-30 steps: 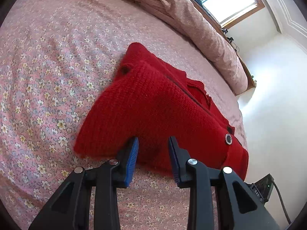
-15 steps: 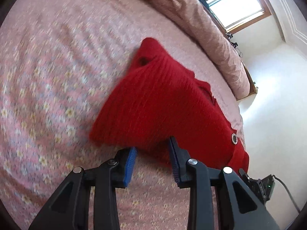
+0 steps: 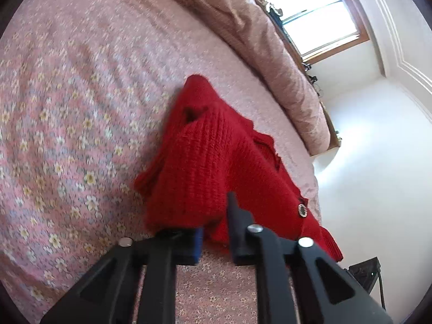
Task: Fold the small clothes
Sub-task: 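Move both grippers to the hem end of the cardigan strip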
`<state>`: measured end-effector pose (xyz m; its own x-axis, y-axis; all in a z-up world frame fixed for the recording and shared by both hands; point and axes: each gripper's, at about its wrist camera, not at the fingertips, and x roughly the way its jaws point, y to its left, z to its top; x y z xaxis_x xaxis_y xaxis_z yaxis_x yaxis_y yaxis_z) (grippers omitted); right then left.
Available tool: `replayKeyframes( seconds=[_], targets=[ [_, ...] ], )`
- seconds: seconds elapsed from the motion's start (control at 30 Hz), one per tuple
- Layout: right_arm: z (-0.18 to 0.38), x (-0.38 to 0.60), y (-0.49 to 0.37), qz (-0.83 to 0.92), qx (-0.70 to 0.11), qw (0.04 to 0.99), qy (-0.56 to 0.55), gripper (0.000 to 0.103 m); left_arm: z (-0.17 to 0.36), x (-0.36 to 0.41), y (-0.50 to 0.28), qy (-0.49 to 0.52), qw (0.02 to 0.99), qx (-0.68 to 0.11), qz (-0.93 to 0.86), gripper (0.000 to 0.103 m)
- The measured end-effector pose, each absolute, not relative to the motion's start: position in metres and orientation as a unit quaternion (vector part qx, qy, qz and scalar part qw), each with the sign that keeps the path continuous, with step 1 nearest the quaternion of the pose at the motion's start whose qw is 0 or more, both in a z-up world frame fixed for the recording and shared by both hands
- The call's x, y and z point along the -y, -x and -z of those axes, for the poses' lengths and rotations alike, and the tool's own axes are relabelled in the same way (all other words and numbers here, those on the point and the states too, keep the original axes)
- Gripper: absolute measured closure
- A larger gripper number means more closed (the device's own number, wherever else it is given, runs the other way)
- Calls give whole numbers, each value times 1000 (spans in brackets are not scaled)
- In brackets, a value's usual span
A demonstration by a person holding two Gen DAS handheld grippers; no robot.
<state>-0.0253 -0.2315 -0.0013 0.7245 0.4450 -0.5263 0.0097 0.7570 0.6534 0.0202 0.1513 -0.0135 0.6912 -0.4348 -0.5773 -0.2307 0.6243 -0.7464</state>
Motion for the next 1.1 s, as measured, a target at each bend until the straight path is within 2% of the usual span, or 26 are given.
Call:
replayKeyframes(
  seconds=[0.07, 0.43, 0.77, 0.87, 1.1],
  targets=[
    [-2, 232, 22, -129, -346, 871, -323, 97, 9, -153, -20, 423, 817, -384, 70, 103],
    [-42, 237, -6, -141, -302, 893, -303, 97, -67, -144, -80, 320, 865, -377, 88, 103],
    [-37, 233, -69, -109, -311, 903, -276, 96, -68, -126, -148, 207, 874, -436, 56, 103],
    [-27, 232, -88, -84, -334, 902, -259, 91, -65, -124, -162, 185, 870, -456, 32, 103],
    [-6, 240, -104, -64, -359, 891, -272, 58, -73, -127, -173, 183, 872, -453, 27, 96]
  ],
)
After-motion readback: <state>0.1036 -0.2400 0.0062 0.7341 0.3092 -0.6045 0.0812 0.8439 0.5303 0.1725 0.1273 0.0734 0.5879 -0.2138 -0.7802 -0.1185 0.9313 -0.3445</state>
